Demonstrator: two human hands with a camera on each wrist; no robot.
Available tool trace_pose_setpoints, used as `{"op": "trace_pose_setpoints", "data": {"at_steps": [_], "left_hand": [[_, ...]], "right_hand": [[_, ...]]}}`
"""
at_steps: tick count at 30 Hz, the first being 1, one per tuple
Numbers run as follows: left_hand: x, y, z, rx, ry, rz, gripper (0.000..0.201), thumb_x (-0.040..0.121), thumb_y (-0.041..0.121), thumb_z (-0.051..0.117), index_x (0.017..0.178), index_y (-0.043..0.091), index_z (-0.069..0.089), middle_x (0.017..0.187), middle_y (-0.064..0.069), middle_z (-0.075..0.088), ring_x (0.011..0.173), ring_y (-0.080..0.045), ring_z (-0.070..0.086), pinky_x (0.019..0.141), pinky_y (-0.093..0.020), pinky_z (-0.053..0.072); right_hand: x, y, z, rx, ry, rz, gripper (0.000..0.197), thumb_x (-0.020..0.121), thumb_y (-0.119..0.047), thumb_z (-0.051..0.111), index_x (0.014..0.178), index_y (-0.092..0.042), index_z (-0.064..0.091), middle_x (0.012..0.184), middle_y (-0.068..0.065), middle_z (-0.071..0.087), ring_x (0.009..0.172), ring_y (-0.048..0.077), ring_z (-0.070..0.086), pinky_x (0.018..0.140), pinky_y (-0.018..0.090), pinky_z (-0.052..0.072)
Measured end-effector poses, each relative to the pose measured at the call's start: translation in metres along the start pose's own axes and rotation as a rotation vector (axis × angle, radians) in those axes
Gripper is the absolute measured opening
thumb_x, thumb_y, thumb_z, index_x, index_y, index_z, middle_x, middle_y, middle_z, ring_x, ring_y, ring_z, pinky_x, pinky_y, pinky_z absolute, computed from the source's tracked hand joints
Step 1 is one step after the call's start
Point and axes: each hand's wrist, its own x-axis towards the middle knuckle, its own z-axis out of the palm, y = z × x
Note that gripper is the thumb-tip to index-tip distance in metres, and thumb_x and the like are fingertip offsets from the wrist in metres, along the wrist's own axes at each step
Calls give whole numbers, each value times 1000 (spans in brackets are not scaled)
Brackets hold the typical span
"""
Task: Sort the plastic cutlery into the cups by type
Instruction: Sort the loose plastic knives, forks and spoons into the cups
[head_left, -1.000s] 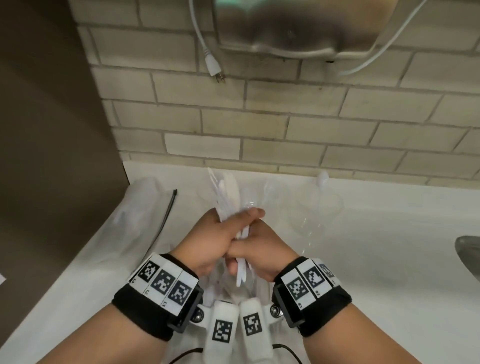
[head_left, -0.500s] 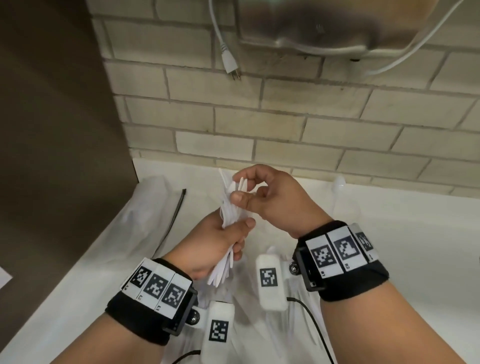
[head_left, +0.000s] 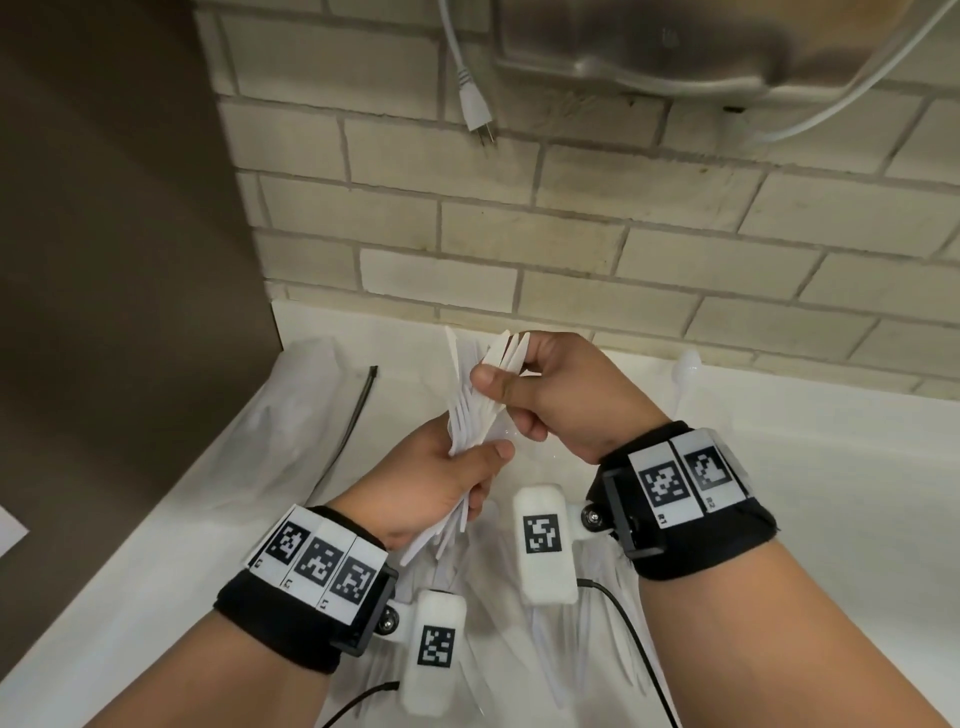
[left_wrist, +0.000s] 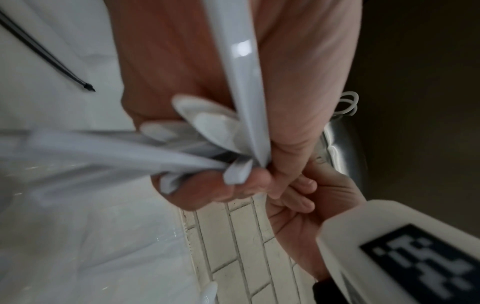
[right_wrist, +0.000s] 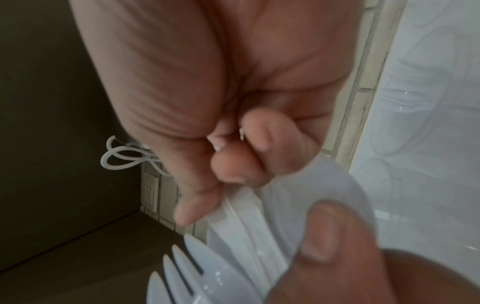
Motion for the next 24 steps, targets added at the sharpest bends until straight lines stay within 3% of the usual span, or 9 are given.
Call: {"op": "trace_pose_setpoints", "data": {"at_steps": [2,6,10,16,20,24], "left_hand": [[0,-1,1,38,2,47,13,92,19,59,82,12,56,54,-4,48,50,-18,46,51,-30,43],[-1,-1,0,27,1,73,18,89,22,61,78,11,53,54,-2,46,50,-18,44,51,-30,42],[0,-2,-3,-13,16,83,21,83,27,62,89,8,57,57,-6,44,51,-18,42,50,-30,41],[-3,-7,-3,47,33,73,15,92,20,60,80,14,53,55,-3,42,50,-16,41,49,-29,40],[-6,-12,-18,158,103,52,19,95,24,55,76,24,52,55,0,45,52,-16,43,53,-29,41],[-7,-16,-34,50,348,-4,28,95,20,53,69,15,49,53,-1,45,50,-18,42,56,-35,38]], "right_hand": [[0,-1,-1,19,15,4,12,87,-19,68,81,-9,63,47,1,51,38,13,42,41,23,36],[2,-2,-6,140,130,-36,14,90,-18,64,86,-5,61,47,2,47,40,13,42,40,24,33],[1,2,-2,67,-5,-45,20,88,-16,66,96,2,63,67,17,53,49,21,43,45,26,37],[4,-1,-5,80,39,-45,10,92,-13,61,88,-3,60,51,6,52,44,18,44,45,27,38],[9,-18,-18,191,196,-132,9,93,-10,58,85,-7,58,54,5,53,45,16,49,44,26,41],[25,-25,-25,149,483,-277,6,92,-13,60,90,-8,59,63,4,59,49,12,56,49,25,51]]}}
